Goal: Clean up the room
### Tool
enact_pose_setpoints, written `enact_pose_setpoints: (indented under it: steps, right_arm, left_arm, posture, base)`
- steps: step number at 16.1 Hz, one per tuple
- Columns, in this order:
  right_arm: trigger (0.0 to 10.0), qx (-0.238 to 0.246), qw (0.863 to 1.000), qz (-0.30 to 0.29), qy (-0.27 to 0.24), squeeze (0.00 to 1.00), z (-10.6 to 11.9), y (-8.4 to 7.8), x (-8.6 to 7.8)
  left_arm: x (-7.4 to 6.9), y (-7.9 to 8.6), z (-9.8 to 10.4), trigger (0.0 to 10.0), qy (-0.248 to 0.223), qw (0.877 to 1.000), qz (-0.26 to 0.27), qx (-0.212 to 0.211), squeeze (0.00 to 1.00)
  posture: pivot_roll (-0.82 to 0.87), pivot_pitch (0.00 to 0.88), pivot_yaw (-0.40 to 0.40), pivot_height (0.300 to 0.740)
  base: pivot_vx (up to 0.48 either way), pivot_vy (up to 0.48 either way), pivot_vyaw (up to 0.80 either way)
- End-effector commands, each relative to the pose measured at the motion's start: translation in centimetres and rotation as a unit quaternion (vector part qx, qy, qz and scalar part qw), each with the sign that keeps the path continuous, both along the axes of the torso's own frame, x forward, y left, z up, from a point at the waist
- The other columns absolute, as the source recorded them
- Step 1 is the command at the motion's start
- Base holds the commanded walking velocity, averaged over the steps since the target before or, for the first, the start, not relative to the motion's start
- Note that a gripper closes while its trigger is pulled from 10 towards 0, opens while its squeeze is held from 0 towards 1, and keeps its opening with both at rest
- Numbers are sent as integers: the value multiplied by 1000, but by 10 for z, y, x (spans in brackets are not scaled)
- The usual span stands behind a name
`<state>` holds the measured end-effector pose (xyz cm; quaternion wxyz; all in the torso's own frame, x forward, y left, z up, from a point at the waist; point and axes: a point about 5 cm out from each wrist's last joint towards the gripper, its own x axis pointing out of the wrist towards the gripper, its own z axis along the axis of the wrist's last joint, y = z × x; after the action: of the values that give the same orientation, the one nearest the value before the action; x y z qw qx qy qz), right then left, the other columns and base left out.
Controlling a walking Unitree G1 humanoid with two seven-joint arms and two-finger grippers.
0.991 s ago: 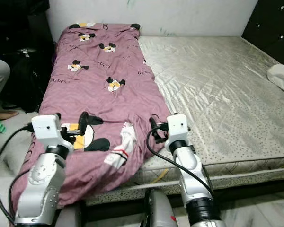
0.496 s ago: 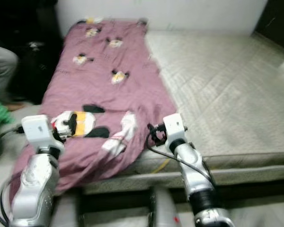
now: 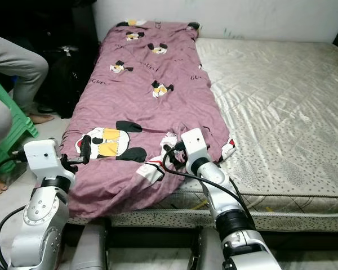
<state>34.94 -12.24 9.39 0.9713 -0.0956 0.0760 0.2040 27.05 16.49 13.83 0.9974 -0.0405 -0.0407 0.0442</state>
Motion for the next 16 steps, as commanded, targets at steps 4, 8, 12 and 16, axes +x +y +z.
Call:
enact_pose_setpoints:
  steps: [4,8,12,16]
  right_arm:
    - [10000,-27,999,-2,25,0,1,19,11]
    - [10000,-100,994,-23,41,0,-5,37,14]
    - [10000,-132,990,2,44,0,-9,57,12]
    - [10000,-111,989,-93,23,0,8,47,25]
  left_arm:
    - [-1,0,5,10000,3,1000,-5,11,0]
    - [-8,8,10,10000,3,1000,7,23,0]
    - [-9,7,12,10000,5,1000,11,24,0]
    - [-15,14,14,10000,8,999,23,32,0]
  posture:
    - [97,52,-32,544]
    - [159,74,-31,544]
    - [186,76,-39,544]
    - [215,82,-45,544]
  base:
    - [0,0,0]
    - [0,0,0]
    - [0,0,0]
    - [0,0,0]
